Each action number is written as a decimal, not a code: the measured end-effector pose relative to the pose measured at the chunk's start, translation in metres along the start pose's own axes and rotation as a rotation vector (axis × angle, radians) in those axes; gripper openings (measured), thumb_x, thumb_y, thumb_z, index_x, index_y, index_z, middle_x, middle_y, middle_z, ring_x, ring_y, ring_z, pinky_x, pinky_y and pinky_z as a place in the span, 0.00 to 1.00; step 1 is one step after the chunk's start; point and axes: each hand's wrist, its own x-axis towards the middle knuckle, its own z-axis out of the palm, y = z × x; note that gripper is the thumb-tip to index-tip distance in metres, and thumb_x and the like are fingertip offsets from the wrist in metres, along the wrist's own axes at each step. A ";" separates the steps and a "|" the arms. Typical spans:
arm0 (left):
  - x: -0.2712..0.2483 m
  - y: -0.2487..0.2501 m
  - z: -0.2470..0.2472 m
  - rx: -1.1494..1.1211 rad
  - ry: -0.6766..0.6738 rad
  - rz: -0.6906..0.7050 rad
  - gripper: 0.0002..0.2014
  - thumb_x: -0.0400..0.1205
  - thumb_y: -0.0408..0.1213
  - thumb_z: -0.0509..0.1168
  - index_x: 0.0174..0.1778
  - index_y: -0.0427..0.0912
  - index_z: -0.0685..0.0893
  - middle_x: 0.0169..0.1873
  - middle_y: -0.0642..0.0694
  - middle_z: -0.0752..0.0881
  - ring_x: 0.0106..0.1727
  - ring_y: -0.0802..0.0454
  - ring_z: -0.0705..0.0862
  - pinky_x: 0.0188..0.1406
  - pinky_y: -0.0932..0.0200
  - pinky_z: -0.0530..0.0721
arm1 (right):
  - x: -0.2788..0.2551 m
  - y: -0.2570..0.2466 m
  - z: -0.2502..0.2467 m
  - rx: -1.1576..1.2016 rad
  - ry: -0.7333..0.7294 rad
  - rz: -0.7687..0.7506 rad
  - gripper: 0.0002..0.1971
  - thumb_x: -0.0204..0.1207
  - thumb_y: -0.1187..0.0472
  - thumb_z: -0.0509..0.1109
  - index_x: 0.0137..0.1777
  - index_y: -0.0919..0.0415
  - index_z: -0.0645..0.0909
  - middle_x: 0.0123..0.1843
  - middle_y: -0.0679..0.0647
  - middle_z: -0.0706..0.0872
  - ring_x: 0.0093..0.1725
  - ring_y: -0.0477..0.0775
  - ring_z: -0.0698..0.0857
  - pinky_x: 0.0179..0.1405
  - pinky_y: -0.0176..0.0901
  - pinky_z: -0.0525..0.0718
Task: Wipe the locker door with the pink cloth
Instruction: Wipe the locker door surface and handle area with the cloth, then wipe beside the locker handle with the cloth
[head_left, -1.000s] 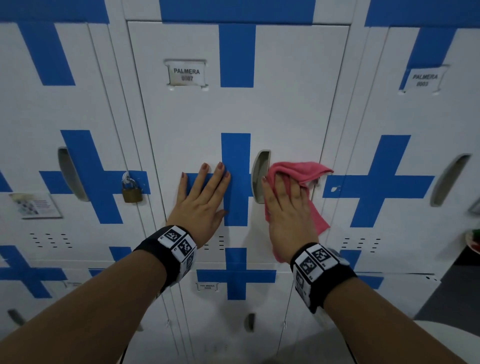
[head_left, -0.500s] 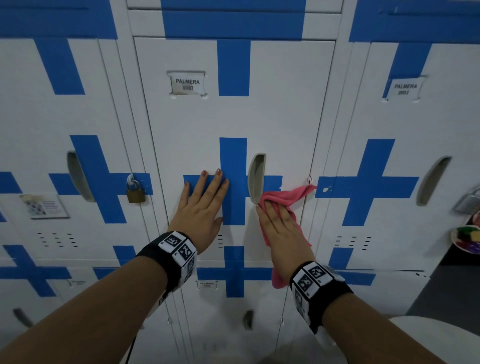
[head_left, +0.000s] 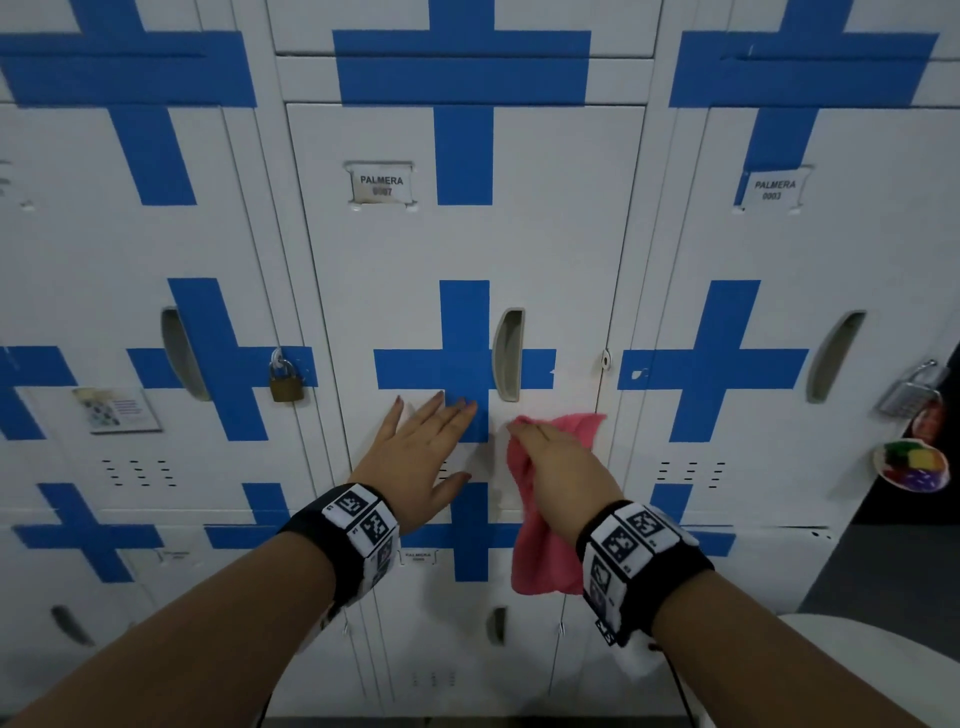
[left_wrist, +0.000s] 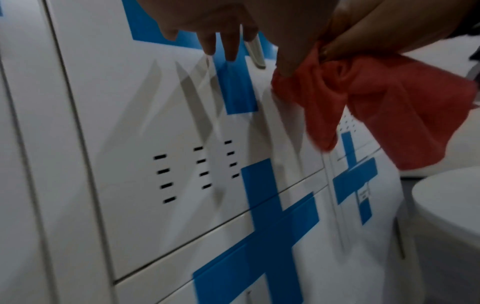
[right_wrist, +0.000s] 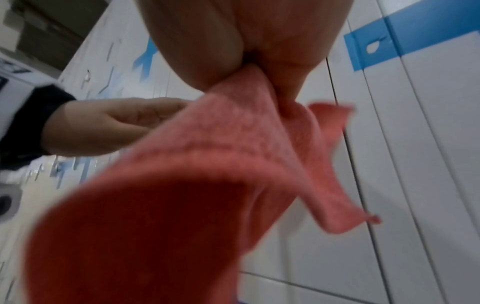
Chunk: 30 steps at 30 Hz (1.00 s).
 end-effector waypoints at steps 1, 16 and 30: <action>-0.001 0.005 -0.004 -0.083 0.019 -0.004 0.37 0.78 0.61 0.43 0.83 0.49 0.50 0.81 0.51 0.57 0.83 0.53 0.50 0.80 0.45 0.41 | -0.001 -0.004 -0.005 0.054 -0.010 0.006 0.26 0.79 0.69 0.55 0.76 0.52 0.64 0.72 0.54 0.75 0.69 0.55 0.74 0.69 0.45 0.70; -0.042 0.073 -0.052 -1.089 0.053 -0.144 0.13 0.77 0.51 0.61 0.46 0.46 0.80 0.40 0.44 0.84 0.40 0.53 0.82 0.46 0.51 0.82 | -0.076 -0.027 -0.062 0.359 0.015 0.012 0.21 0.75 0.52 0.69 0.67 0.45 0.69 0.59 0.42 0.80 0.52 0.41 0.82 0.54 0.40 0.80; -0.031 0.230 -0.031 -1.453 -0.287 -0.052 0.21 0.82 0.26 0.62 0.60 0.59 0.71 0.43 0.37 0.85 0.44 0.45 0.85 0.53 0.47 0.83 | -0.252 0.072 -0.096 0.367 0.034 0.441 0.08 0.78 0.54 0.66 0.56 0.44 0.74 0.44 0.42 0.84 0.44 0.42 0.84 0.45 0.39 0.79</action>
